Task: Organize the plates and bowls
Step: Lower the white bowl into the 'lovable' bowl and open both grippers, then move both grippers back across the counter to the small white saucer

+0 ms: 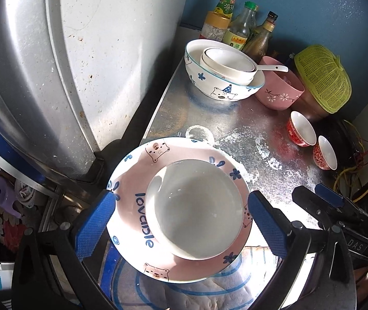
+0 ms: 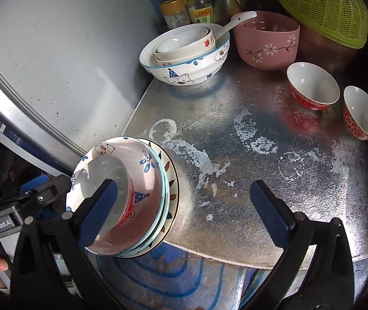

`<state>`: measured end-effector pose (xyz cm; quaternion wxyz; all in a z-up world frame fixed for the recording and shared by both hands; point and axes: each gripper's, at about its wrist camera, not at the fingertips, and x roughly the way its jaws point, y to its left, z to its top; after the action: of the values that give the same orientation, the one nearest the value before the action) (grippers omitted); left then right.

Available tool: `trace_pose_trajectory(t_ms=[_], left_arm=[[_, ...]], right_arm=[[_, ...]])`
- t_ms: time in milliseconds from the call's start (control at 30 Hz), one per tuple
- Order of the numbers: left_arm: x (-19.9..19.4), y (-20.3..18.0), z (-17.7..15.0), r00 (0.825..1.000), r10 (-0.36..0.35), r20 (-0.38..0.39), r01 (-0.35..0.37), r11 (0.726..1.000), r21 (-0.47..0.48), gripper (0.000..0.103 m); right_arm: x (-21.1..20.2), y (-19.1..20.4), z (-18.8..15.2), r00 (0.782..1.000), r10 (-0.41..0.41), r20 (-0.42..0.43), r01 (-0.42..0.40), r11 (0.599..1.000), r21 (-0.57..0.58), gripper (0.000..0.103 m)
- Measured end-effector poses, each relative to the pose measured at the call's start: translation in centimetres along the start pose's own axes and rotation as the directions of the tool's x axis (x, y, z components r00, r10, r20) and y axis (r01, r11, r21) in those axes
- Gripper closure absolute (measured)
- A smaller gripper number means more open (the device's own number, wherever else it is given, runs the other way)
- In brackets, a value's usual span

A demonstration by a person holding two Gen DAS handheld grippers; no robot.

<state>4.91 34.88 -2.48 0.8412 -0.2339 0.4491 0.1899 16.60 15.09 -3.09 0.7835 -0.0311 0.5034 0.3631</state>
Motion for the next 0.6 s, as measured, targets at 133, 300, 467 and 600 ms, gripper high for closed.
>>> trace_pose_trajectory(t_ms=[133, 300, 467, 600], left_arm=[[0.3, -2.7, 0.1, 1.000, -0.016, -0.004, 0.017, 0.999, 0.048, 0.001], [1.0, -6.4, 0.2, 0.999, -0.042, -0.021, 0.044, 0.993, 0.111, 0.001], [1.5, -10.5, 0.1, 0.997, -0.070, -0.036, 0.075, 0.983, 0.165, 0.001], [2.1, -13.4, -0.1, 0.996, -0.080, -0.050, 0.088, 0.976, 0.197, 0.000]], right_arm=[[-1.5, -1.8, -0.4, 0.995, -0.102, 0.020, 0.102, 0.995, -0.007, 0.000], [-3.1, -4.9, -0.7, 0.976, -0.216, 0.031, 0.216, 0.976, 0.004, 0.000], [-5.0, -8.3, -1.2, 0.968, -0.251, 0.031, 0.248, 0.966, 0.065, 0.000], [-6.4, -10.3, -1.6, 0.963, -0.267, 0.038, 0.262, 0.960, 0.096, 0.000]])
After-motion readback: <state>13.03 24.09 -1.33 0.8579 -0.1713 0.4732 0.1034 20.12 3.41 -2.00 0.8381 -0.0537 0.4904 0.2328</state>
